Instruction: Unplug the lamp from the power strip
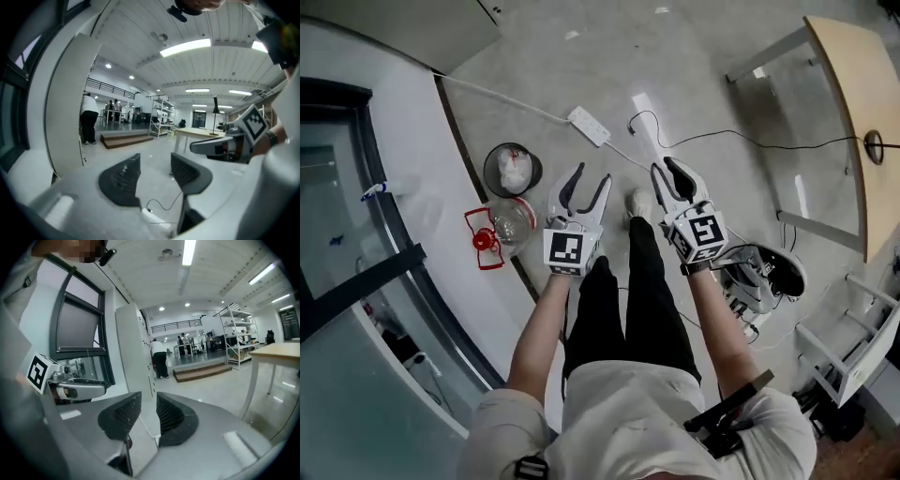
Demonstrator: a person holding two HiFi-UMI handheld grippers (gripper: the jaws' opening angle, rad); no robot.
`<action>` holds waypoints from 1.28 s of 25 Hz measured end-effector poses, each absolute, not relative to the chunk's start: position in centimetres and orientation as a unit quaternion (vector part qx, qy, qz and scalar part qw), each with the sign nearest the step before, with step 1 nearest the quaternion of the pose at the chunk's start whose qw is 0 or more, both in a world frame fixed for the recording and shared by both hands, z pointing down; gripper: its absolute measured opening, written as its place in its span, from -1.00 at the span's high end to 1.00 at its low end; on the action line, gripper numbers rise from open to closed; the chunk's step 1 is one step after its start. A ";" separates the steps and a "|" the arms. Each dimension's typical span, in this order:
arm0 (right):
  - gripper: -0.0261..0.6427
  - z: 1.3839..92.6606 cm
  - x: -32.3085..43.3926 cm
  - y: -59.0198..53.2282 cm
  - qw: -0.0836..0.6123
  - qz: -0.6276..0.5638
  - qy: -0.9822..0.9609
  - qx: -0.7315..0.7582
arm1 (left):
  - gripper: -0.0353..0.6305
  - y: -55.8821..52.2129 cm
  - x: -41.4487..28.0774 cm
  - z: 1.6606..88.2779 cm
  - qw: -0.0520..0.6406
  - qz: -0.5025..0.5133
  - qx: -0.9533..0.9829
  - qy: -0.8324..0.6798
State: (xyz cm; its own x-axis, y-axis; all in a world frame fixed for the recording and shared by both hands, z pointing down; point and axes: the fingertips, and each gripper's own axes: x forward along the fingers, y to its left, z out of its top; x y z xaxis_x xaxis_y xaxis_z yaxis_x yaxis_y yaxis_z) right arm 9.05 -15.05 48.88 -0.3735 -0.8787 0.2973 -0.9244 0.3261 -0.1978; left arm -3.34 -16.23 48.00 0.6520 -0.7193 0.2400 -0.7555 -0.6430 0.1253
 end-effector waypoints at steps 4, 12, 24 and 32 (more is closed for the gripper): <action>0.80 36.7 6.4 -9.1 0.042 0.152 -0.828 0.538 | 0.48 -10.8 -5.1 36.1 0.092 0.050 0.892 -0.440; 0.90 24.2 6.5 2.2 -0.012 0.101 -0.855 0.508 | 0.90 0.1 -5.4 25.2 0.043 0.011 0.861 -0.506; 0.90 26.2 14.7 17.9 -0.006 0.173 -0.845 0.506 | 0.90 19.9 2.1 22.1 -0.019 0.041 0.804 -0.593; 0.90 19.4 13.5 21.5 -0.028 0.101 -0.854 0.509 | 0.90 24.6 0.7 17.3 -0.022 0.004 0.801 -0.599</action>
